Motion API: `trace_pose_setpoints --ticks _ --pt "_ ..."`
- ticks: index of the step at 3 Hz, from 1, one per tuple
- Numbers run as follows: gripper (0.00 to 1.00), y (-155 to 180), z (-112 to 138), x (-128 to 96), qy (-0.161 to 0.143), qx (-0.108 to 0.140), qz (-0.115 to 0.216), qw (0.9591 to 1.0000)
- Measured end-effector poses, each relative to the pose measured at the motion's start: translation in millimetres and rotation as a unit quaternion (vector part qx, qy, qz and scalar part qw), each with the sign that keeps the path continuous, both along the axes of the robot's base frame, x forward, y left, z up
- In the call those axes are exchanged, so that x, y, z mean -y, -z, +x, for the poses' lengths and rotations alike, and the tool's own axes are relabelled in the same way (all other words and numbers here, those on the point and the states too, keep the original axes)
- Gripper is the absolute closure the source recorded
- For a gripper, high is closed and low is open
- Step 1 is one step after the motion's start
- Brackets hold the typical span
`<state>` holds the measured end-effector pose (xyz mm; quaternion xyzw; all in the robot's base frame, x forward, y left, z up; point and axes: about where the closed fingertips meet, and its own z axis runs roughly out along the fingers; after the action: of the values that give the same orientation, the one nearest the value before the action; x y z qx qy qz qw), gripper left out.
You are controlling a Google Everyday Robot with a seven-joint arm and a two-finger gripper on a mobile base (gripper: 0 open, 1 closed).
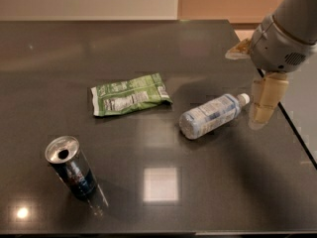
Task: Place blue plastic bottle upright
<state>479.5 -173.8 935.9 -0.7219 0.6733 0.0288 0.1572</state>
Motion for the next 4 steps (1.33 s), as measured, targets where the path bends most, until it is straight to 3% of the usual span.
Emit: trace_pose_setpoints --ticks 1,2,4 --pt "0.0 19.3 -3.6 -14.6 -0.055 0.0 -0.015 0.9984" --pt "0.0 40.8 -2.4 -23.1 -0.102 -0.009 -0.039 0.994" --pt "0.0 67.8 11.5 -27.2 -0.157 -0.03 -0.073 0.9844"
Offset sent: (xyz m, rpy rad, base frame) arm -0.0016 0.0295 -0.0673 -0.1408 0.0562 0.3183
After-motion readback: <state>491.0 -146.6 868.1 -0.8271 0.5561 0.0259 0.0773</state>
